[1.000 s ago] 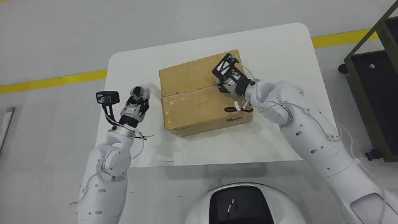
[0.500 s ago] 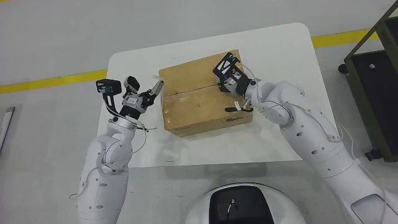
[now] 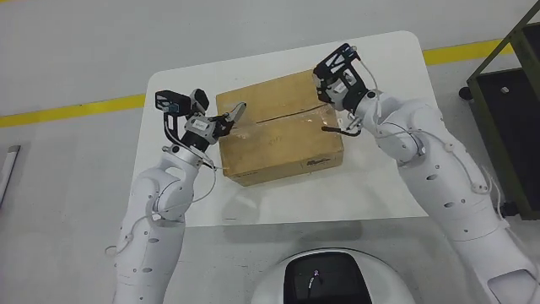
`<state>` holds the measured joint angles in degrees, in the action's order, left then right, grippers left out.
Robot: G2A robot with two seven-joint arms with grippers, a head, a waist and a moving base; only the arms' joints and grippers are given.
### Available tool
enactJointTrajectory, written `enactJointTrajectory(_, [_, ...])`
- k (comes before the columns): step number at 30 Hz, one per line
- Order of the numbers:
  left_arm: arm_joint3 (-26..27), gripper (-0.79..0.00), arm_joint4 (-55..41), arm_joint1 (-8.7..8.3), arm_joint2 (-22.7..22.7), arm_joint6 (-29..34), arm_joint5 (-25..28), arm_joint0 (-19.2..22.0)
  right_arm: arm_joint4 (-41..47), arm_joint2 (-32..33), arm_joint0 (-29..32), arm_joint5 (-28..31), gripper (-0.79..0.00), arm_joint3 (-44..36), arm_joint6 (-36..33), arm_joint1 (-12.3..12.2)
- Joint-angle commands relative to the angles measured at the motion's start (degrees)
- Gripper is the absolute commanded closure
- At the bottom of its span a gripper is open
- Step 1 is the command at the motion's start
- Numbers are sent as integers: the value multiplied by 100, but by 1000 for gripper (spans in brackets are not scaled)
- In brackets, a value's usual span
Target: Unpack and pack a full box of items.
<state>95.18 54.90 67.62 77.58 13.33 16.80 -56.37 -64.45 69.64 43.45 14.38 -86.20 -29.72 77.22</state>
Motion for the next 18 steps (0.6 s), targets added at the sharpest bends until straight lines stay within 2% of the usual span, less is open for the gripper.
enactJointTrajectory(1, [53, -785, -27, 17, -128, 64, 20, 69, 14, 139, 53, -68, 0, -69, -37, -23])
enactJointTrajectory(4, [133, -785, 8, 44, -335, 137, 27, 143, 71, 341, 137, -118, 0, -164, -104, -60])
enactJointTrajectory(6, [212, -785, 69, 58, -425, 155, -2, 184, 223, 468, 177, -119, -99, -248, -176, -78])
enactJointTrajectory(9, [392, -785, 11, 65, -431, 186, -54, 169, 554, 638, 193, 27, -360, -370, -330, -105])
enactJointTrajectory(10, [449, -785, 9, 62, -409, 220, -62, 158, 603, 679, 194, 95, -376, -397, -394, -118])
enactJointTrajectory(11, [517, -785, 15, 57, -375, 249, -69, 148, 662, 711, 193, 189, -443, -426, -457, -130])
enactJointTrajectory(12, [587, -785, 0, 51, -338, 281, -63, 129, 808, 732, 200, 313, -742, -442, -525, -138])
enactJointTrajectory(13, [659, -785, 13, 43, -295, 331, -50, 108, 928, 758, 191, 450, -785, -461, -627, -150])
enactJointTrajectory(18, [1064, -785, 330, -22, 24, 431, 50, -76, 1289, 806, 180, 1014, -785, -560, -955, -208])
